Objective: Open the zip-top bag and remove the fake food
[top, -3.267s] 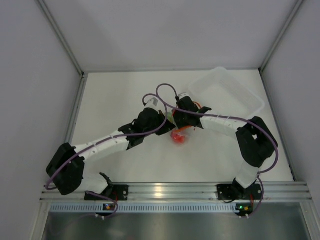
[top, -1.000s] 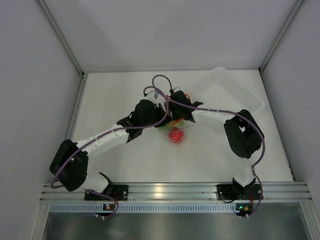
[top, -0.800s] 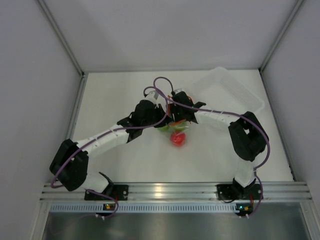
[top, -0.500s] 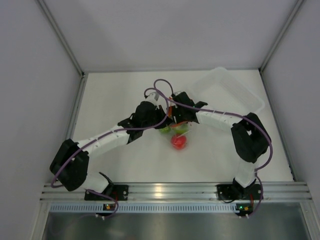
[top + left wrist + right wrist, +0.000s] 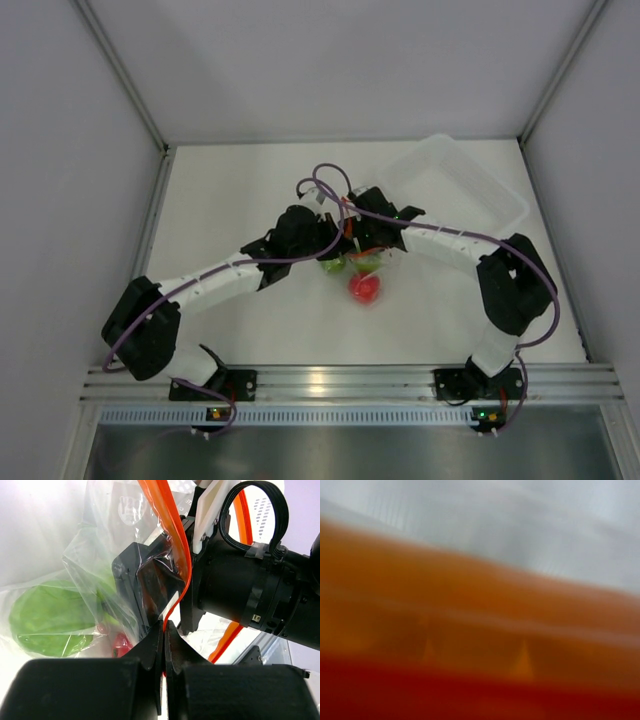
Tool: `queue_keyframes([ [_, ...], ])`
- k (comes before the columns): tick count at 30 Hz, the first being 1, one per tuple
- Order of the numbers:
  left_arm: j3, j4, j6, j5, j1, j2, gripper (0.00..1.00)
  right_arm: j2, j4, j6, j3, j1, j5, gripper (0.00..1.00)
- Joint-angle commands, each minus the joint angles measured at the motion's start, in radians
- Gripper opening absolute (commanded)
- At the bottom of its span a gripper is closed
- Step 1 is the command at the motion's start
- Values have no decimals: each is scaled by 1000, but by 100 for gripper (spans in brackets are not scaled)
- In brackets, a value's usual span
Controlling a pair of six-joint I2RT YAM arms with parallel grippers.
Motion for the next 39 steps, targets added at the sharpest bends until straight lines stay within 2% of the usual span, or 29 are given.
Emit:
queue_keyframes([
  [1,-17,33,11,-46,9,-9,0,-70,-31,-45,-20,13,-83,80],
  [10,-29,38,3,-63,2,-9,0,-33,-24,-46,-83,25,-82,79],
  [14,-27,38,0,-67,-3,0,0,0,-50,-59,-69,40,-76,82],
  [25,-37,58,-12,-87,-18,12,0,-153,-27,-29,-54,48,-76,83],
  [31,-49,56,-15,-176,-41,-18,0,-130,-148,-78,-8,48,-69,83],
  [39,-58,56,-32,-190,-44,6,0,-93,-110,-88,-67,54,-131,85],
])
